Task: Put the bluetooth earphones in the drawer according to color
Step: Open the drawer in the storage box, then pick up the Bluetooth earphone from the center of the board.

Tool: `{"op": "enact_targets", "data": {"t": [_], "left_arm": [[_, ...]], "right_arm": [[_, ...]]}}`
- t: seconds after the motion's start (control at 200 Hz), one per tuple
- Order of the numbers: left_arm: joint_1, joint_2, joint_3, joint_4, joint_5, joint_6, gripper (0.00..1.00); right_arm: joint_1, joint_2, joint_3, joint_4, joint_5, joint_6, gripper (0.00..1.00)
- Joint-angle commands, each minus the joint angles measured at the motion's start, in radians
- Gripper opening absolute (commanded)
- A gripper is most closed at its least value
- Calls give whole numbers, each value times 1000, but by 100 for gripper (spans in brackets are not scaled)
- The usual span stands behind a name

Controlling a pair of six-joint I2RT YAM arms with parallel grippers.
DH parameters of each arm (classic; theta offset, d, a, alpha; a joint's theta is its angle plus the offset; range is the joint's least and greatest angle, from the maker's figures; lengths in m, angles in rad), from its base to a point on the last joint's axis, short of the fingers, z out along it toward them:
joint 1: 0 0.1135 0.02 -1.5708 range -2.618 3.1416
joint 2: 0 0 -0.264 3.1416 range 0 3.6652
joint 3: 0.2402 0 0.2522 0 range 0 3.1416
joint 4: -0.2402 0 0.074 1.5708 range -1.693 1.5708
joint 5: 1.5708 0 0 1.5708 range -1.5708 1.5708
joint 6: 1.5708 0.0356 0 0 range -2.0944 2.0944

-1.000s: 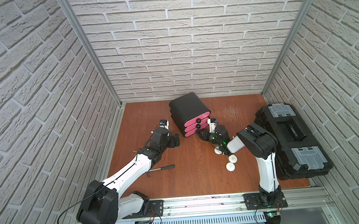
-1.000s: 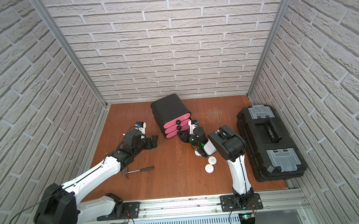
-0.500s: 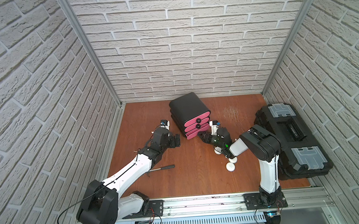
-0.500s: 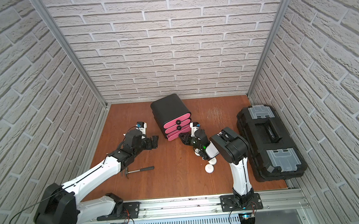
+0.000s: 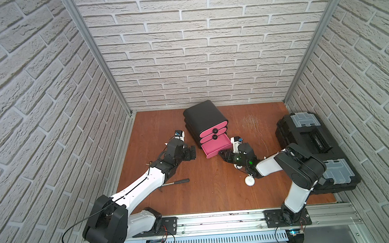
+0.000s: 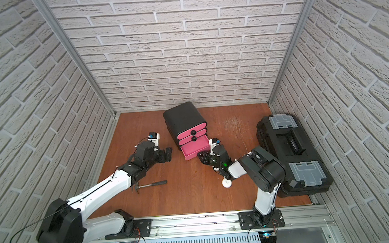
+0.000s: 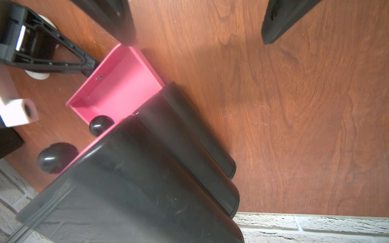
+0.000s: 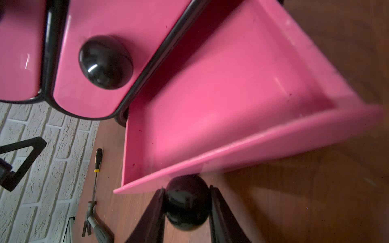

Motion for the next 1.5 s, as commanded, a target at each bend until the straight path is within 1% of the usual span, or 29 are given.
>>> {"op": "enact_targets", "data": {"t": [0.0,0.395,0.705,0.78,0.92,0.975,1.055,1.17,1.335,1.495], "left_arm": [[-10,-3,12,41,-15,15,98],[-22,-7,12,39,-31,24,98],[-38,-2,13,44,-45,31,98],[-41,-1,15,44,-49,35,98],[-66,-7,22,38,-75,53,98],[-90,-11,29,31,-99,66,98],[-117,-12,40,21,-121,78,98],[-145,-7,64,-3,-121,77,98],[-191,13,123,-60,-82,63,98],[-251,24,136,-103,-69,10,98]], "right_arm": [[10,-55,-34,-65,28,-15,22],[12,-230,-63,-311,70,-63,23],[12,-286,-63,-400,68,-84,25],[13,-303,-46,-443,67,-98,30],[13,-355,-17,-524,62,-124,35],[12,-385,-10,-563,62,-135,39],[13,-432,2,-623,64,-155,49],[11,-514,8,-710,71,-183,57],[10,-647,16,-863,113,-235,65],[4,-766,19,-1049,203,-284,75]]}}
